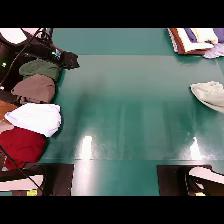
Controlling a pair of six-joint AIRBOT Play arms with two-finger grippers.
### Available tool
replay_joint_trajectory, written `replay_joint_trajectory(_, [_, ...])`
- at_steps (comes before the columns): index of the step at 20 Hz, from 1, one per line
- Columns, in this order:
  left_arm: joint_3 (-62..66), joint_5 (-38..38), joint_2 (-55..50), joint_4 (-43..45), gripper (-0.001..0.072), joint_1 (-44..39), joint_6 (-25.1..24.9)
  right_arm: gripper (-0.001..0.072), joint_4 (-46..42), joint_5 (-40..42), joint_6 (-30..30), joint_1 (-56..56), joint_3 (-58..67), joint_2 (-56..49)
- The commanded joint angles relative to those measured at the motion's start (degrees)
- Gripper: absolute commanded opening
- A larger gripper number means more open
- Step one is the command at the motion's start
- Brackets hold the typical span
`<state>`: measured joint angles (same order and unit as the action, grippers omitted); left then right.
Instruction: Fold the shirts.
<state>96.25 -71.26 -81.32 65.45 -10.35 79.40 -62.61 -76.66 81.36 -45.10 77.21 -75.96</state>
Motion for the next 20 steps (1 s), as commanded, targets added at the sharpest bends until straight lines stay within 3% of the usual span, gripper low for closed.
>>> replay_joint_trajectory(1, [0.00, -0.07, -0.04, -0.13, 0.0020, -0.02, 0.11, 0.0013, -1.73, -1.27, 0.20, -5.27, -4.63, 0.55])
replay_joint_trajectory(5, [0.00, 0.13, -0.04, -0.11, 0.0020, -0.02, 0.09, 0.0015, -8.04, -4.92, 0.26, -5.62, -6.64, 3.78])
replay_joint_trajectory(6, [0.00, 0.11, -0.04, -0.09, 0.0020, -0.02, 0.04, 0.0075, -8.96, -6.34, 0.24, -5.62, -6.64, 4.50])
replay_joint_trajectory(8, [0.00, -0.13, -0.04, -0.07, 0.0020, -0.02, -0.35, 0.0629, -13.29, -8.13, 0.24, -5.79, -6.10, 5.79])
replay_joint_trajectory(9, [0.00, -0.44, -0.04, -0.04, 0.0020, -0.02, -0.35, 0.0680, -16.37, -9.25, 0.33, -5.84, -5.33, 6.51])
replay_joint_trajectory(12, [0.00, -1.31, -0.04, -0.04, 0.0020, -0.02, -0.35, 0.0674, -17.40, -9.90, 5.33, -5.60, -2.47, 9.16])
replay_joint_trajectory(14, [0.00, -0.96, -0.04, -0.04, 0.0020, -0.02, -0.35, 0.0673, -11.08, -9.84, 6.16, -2.69, -1.53, 11.39])
replay_joint_trajectory(16, [0.00, -0.33, -0.04, 0.00, 0.0020, -0.02, -0.31, 0.0672, -4.63, -9.77, 6.14, 2.51, -1.55, 13.27])
replay_joint_trajectory(19, [0.00, -1.57, -0.04, -0.07, 0.0020, -0.02, -0.28, 0.0668, -3.06, -8.59, 6.14, 14.36, -1.55, 15.10])
replay_joint_trajectory(20, [0.00, -1.44, -0.04, -0.07, 0.0020, -0.02, -0.28, 0.0577, -3.06, -8.13, 6.12, 18.73, -1.55, 15.50])
